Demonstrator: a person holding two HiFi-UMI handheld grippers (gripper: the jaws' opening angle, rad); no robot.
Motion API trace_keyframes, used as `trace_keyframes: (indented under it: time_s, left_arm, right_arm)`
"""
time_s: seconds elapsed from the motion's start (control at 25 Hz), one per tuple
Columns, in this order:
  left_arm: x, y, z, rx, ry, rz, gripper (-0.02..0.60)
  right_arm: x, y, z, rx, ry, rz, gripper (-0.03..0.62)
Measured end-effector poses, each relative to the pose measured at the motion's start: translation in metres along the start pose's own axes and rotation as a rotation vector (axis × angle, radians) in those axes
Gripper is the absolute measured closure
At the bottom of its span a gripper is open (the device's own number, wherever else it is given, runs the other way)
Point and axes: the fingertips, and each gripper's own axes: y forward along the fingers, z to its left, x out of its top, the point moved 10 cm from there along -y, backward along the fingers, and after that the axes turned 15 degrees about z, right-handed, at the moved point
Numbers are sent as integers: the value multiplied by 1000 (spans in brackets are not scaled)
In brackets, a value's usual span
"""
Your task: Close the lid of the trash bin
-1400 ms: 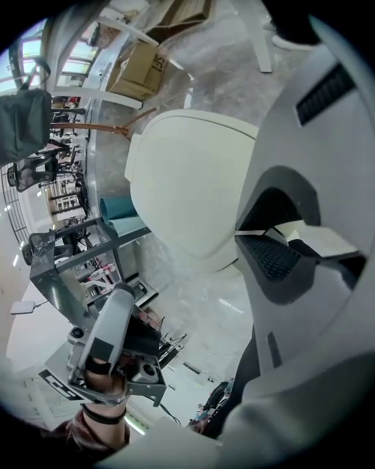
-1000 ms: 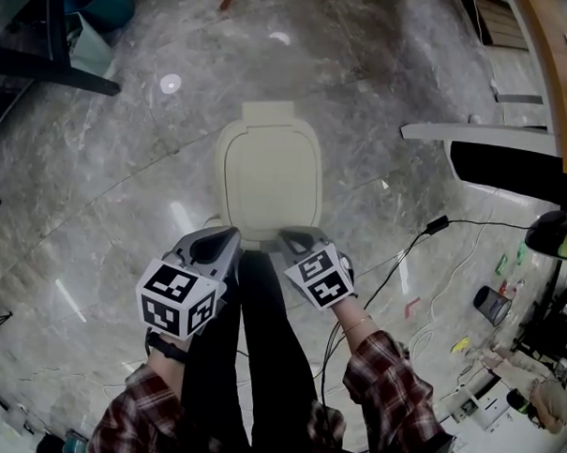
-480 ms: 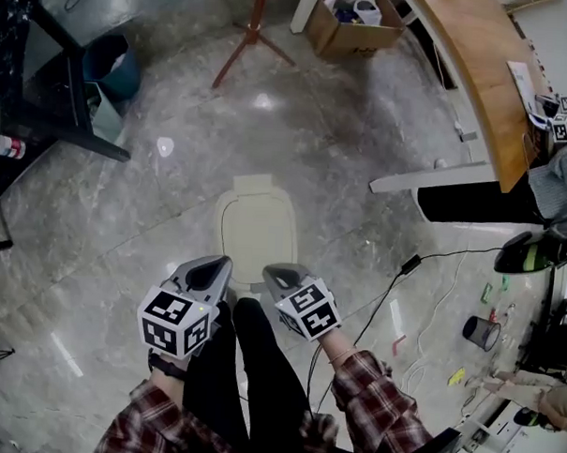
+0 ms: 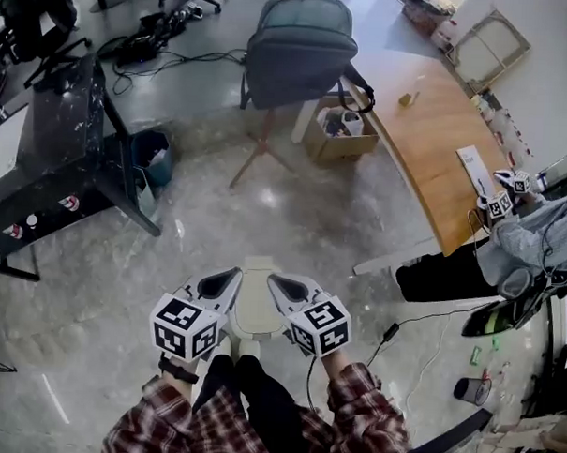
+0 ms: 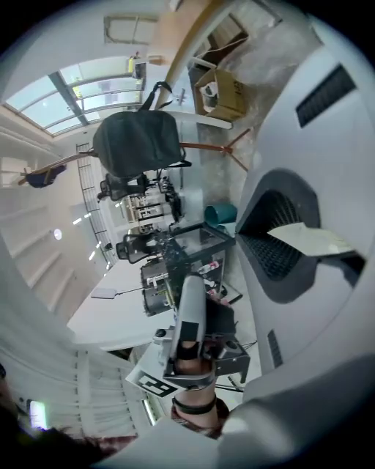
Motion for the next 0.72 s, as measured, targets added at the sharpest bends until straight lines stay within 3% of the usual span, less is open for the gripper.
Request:
trace_keyframes:
  time_s: [0.16,0.32,0.72]
  left_arm:
    - [39,-45,-37,2,55,-82,571]
    - [65,-80,-72,0,127,-170,572]
    - [91,-134,-134,-22,237,-301,572]
  right_arm:
    - [57,-61,27,8,-58,-147,580]
    - [89,-112,54,24,-104,-282,580]
    - [93,-200,89,25,-112,-496,580]
